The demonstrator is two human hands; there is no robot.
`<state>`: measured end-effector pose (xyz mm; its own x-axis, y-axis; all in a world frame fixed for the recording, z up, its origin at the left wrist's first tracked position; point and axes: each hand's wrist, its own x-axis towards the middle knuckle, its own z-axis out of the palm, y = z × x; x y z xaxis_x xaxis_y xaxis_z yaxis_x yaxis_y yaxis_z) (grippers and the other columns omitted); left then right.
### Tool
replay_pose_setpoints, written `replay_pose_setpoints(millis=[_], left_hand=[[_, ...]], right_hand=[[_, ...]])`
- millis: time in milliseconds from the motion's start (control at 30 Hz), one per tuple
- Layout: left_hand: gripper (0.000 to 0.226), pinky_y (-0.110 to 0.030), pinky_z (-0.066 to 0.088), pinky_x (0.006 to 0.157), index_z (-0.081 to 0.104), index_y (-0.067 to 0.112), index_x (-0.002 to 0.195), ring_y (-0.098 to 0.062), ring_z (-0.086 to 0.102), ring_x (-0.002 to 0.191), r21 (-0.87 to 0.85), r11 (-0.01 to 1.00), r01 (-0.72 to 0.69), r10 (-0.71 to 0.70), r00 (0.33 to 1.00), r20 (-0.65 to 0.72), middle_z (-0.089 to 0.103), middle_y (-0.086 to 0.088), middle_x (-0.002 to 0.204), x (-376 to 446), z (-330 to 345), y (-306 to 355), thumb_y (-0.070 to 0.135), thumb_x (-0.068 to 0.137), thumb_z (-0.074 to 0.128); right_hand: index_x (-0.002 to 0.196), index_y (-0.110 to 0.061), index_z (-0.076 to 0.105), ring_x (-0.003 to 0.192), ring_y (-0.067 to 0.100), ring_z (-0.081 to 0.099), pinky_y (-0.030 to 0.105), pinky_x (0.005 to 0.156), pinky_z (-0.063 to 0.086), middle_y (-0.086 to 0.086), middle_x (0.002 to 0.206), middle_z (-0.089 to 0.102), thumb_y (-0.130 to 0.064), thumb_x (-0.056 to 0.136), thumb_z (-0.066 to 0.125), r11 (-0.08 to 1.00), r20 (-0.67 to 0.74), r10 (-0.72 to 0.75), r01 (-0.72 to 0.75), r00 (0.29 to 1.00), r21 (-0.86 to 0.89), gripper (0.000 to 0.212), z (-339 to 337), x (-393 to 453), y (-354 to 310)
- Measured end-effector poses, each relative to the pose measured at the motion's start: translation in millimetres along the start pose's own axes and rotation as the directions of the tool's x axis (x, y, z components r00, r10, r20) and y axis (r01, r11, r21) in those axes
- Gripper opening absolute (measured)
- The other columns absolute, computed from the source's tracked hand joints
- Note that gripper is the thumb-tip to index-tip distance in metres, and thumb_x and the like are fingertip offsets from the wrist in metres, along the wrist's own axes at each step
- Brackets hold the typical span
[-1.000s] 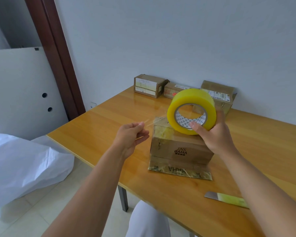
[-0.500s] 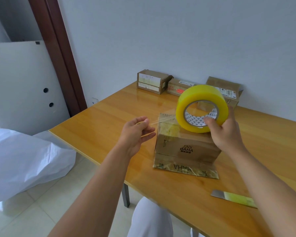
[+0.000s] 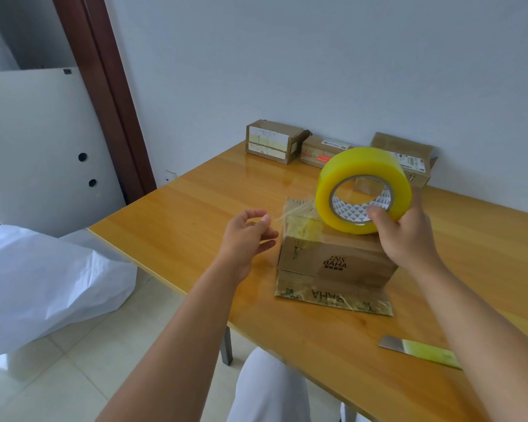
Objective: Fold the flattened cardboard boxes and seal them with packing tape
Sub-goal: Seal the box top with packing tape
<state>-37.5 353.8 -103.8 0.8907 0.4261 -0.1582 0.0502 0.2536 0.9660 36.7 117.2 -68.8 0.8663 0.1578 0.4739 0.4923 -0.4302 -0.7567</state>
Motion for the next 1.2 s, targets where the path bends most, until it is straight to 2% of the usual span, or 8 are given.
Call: replay_pose_setpoints(millis=[200, 300, 467, 633, 800, 1000, 1100, 1200], left_hand=[[0.018, -0.028, 0.050, 0.070, 0.058, 0.015, 0.118, -0.014, 0.062, 0.079, 0.169, 0.984, -0.055, 0.059, 0.998, -0.020, 0.063, -0.003, 0.082, 0, 4, -3, 0.020, 0.101, 0.056], [0.018, -0.029, 0.049, 0.071, 0.058, 0.018, 0.119, -0.015, 0.061, 0.081, 0.215, 0.975, -0.051, 0.055, 0.998, -0.012, 0.063, -0.003, 0.083, -1, 5, -4, 0.022, 0.102, 0.055], [0.021, -0.028, 0.044, 0.062, 0.053, 0.017, 0.124, -0.014, 0.054, 0.072, 0.346, 0.935, -0.080, 0.084, 0.996, 0.003, 0.058, -0.005, 0.086, 0, 14, -7, 0.024, 0.104, 0.050], [0.025, -0.033, 0.044, 0.064, 0.043, 0.022, 0.131, -0.018, 0.052, 0.074, 0.442, 0.894, -0.073, 0.071, 0.997, 0.020, 0.052, -0.001, 0.087, -2, 22, -8, 0.023, 0.106, 0.042], [0.042, -0.040, 0.052, 0.082, 0.038, 0.022, 0.142, -0.023, 0.055, 0.101, 0.593, 0.803, -0.064, 0.062, 0.998, 0.024, 0.048, -0.006, 0.126, -3, 18, -12, 0.013, 0.102, 0.045], [0.025, -0.036, 0.054, 0.088, 0.059, 0.020, 0.125, -0.012, 0.060, 0.101, 0.462, 0.861, -0.214, 0.297, 0.948, -0.114, 0.064, 0.001, 0.115, -19, 20, -16, 0.029, 0.104, 0.048], [0.048, -0.029, 0.052, 0.086, 0.056, 0.022, 0.133, -0.007, 0.059, 0.104, 0.441, 0.841, -0.313, 0.336, 0.941, 0.027, 0.066, 0.004, 0.118, -41, 30, -10, 0.054, 0.100, 0.041], [0.079, -0.030, 0.050, 0.096, 0.030, 0.023, 0.154, -0.012, 0.053, 0.122, 0.575, 0.762, -0.298, 0.288, 0.951, 0.112, 0.053, 0.008, 0.138, -49, 38, -9, 0.066, 0.090, 0.050]], right_hand=[[0.129, -0.011, 0.046, 0.074, 0.038, 0.056, 0.026, 0.059, 0.042, 0.024, 0.091, 0.063, -0.017, 0.095, 0.064, 1.000, -0.004, -0.002, 0.002, 1.000, -0.015, 0.039, 0, -1, -2], [0.131, -0.012, 0.046, 0.073, 0.027, 0.053, 0.024, 0.061, 0.042, 0.017, 0.088, 0.062, -0.018, 0.095, 0.064, 1.000, -0.007, -0.001, 0.001, 1.000, -0.014, 0.041, 1, 0, 0], [0.131, -0.014, 0.045, 0.069, 0.032, 0.056, 0.027, 0.059, 0.042, 0.015, 0.080, 0.061, -0.019, 0.095, 0.064, 1.000, -0.004, 0.015, -0.015, 1.000, -0.019, 0.041, 1, 0, 1], [0.133, -0.013, 0.045, 0.067, 0.012, 0.055, 0.025, 0.060, 0.042, -0.004, 0.076, 0.057, -0.019, 0.095, 0.065, 0.999, -0.017, 0.024, -0.024, 1.000, -0.025, 0.044, 2, 0, 6], [0.135, -0.013, 0.045, 0.067, 0.005, 0.053, 0.023, 0.061, 0.042, -0.008, 0.079, 0.057, -0.020, 0.094, 0.065, 1.000, -0.027, 0.017, -0.017, 0.999, -0.012, 0.046, 2, 1, 9], [0.133, -0.013, 0.045, 0.075, 0.037, 0.057, 0.031, 0.060, 0.041, 0.019, 0.088, 0.064, -0.019, 0.095, 0.065, 1.000, -0.014, 0.001, -0.001, 1.000, -0.014, 0.044, 1, -1, 5], [0.134, -0.013, 0.044, 0.087, 0.041, 0.060, 0.038, 0.067, 0.045, 0.023, 0.098, 0.065, -0.020, 0.094, 0.066, 1.000, -0.012, 0.000, -0.001, 1.000, -0.019, 0.046, 1, -2, 3], [0.134, -0.013, 0.044, 0.083, 0.032, 0.058, 0.033, 0.067, 0.041, 0.015, 0.098, 0.064, -0.022, 0.093, 0.068, 1.000, -0.012, 0.018, -0.018, 1.000, -0.016, 0.049, 0, -2, 2]])
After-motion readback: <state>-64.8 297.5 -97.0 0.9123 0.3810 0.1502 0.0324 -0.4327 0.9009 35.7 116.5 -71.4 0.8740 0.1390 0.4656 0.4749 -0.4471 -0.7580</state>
